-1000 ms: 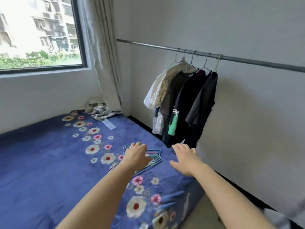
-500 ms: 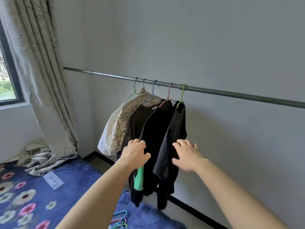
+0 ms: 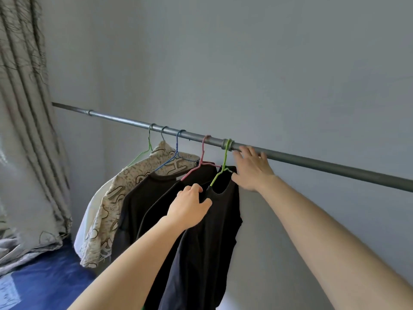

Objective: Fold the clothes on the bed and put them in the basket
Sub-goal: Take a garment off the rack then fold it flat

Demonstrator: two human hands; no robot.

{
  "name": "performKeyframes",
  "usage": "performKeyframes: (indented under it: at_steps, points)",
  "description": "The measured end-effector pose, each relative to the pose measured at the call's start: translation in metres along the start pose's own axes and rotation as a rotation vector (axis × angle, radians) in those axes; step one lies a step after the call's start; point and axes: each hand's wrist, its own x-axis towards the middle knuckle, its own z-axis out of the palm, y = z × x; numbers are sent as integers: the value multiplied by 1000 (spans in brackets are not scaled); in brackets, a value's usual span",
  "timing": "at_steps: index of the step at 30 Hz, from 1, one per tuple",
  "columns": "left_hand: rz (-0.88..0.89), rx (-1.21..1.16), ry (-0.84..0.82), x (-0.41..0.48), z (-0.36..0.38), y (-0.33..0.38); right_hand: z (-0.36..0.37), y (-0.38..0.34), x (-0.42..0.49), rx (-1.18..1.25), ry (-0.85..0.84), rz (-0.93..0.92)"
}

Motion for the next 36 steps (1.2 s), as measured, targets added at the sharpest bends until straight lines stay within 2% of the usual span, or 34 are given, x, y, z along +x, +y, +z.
performKeyframes:
  at_steps: [6,13,21,27,30,32,35,36]
  points:
    - [-84,-44,38,56,23,22,18,40,68,3,32,-22]
    - [-159,-162,79,78,32,36,35,43,82,-37,229,22]
    - [-190,-223,183,84,15,58,45,47,87,-12,279,16]
    - [-165,-224,187,45,1,41,50,49,83,2,359,0]
    - [-158,-229,204,11,-8,27,64,36,71,193,547,-135]
    - [-148,-225,217,-10,-15,20,71,15,52,431,570,-312]
    - [-133,-194,201,-49,-31,10,68,-30,17,889,270,-541]
    - [-137,-181,193,-59,-37,9,61,-43,10,1041,182,-557]
